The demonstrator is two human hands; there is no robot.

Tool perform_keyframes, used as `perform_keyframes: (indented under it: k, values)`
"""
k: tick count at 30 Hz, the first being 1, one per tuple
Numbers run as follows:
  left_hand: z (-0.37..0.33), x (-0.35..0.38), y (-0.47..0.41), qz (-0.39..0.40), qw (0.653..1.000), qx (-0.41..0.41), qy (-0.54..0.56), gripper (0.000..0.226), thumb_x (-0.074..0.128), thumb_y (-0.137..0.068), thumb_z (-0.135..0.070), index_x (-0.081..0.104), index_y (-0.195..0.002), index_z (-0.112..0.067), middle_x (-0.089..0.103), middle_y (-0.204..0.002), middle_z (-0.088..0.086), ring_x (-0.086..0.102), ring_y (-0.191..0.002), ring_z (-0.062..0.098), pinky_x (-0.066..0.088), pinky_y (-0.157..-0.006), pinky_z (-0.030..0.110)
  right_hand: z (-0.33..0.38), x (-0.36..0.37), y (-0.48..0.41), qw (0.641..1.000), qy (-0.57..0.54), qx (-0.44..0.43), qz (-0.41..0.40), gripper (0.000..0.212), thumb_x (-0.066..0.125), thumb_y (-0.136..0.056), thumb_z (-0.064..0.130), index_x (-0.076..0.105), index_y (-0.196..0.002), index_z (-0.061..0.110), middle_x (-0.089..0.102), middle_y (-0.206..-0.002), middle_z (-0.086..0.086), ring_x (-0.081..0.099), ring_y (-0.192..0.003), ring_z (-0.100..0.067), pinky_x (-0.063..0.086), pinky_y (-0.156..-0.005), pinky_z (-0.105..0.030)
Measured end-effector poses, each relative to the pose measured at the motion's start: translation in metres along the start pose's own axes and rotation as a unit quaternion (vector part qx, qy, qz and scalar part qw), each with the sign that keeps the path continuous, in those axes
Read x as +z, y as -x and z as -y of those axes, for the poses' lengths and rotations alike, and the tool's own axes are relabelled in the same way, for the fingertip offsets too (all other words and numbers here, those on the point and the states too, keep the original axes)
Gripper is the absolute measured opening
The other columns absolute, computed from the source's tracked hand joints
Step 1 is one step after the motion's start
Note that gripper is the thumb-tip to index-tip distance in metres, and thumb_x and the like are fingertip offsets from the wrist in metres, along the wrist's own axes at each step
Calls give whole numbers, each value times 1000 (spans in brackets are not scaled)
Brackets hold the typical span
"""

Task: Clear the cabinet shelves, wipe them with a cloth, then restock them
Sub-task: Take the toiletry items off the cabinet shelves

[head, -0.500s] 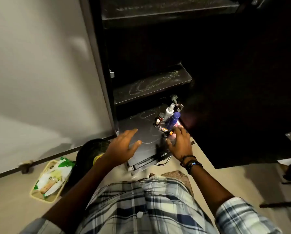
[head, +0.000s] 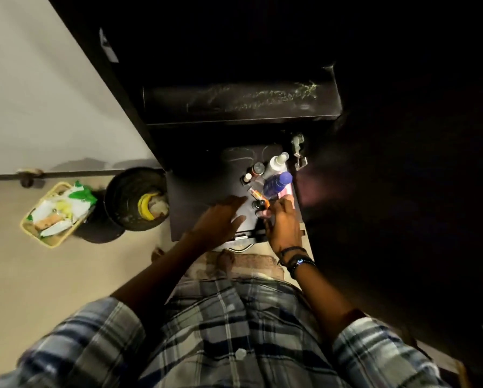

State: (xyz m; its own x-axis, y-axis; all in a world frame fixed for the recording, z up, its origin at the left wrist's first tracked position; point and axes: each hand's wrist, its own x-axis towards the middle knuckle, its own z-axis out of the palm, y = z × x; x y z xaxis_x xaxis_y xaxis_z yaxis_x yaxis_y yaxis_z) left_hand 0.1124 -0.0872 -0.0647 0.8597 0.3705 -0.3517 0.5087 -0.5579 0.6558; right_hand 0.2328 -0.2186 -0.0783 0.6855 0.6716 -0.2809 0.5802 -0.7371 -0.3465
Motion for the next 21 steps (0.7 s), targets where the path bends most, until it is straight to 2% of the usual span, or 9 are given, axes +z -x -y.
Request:
perform_keyframes:
  k: [4,11,14,17,19,21]
  values:
    - [-11,16,-32,6,1000,10,7,48,53,-91,-17,42,-138,-12,47,-141,12,48,-126,29,36,-103,37,-4,13,-4,1000,-18,-8,1,43,56,-80,-4,55,-122,7,41,-137,-16,52,-112,-37,48,-97,-41]
    - [-11,33,-56,9,999,53,2,48,50,-84,5,51,-131,-5,56,-133,15,53,-122,31,38,-103,37,-10,20,-2,999,-29,-19,22,41,52,-83,-8,54,-122,4,47,-135,-20,59,-104,-37,50,-89,-41]
    - [-7,39,-59,-22,996,79,-30,36,55,-82,0,63,-116,-8,68,-113,13,64,-103,30,50,-87,36,-11,20,-4,999,-31,-25,31,38,52,-84,-8,55,-119,5,49,-132,-19,61,-100,-37,53,-85,-42]
    - [-6,38,-60,-36,994,70,-80,20,59,-83,-9,68,-101,-10,71,-97,14,67,-87,34,52,-72,38,-9,17,-5,999,-30,-28,31,30,53,-84,-7,58,-111,4,54,-121,-18,62,-91,-40,54,-78,-44]
    - [-3,31,-55,-52,993,54,-91,21,55,-87,-9,67,-105,-8,70,-101,16,67,-88,37,51,-71,40,-7,16,-6,999,-19,-34,33,28,53,-86,-4,58,-112,5,56,-116,-19,63,-88,-41,54,-75,-45]
    - [6,19,-46,-60,993,2,-99,27,48,-94,-15,63,-115,-11,66,-116,14,63,-100,36,48,-79,39,0,17,-9,998,-21,-50,39,27,53,-90,3,57,-116,6,58,-116,-20,63,-90,-42,53,-75,-44]
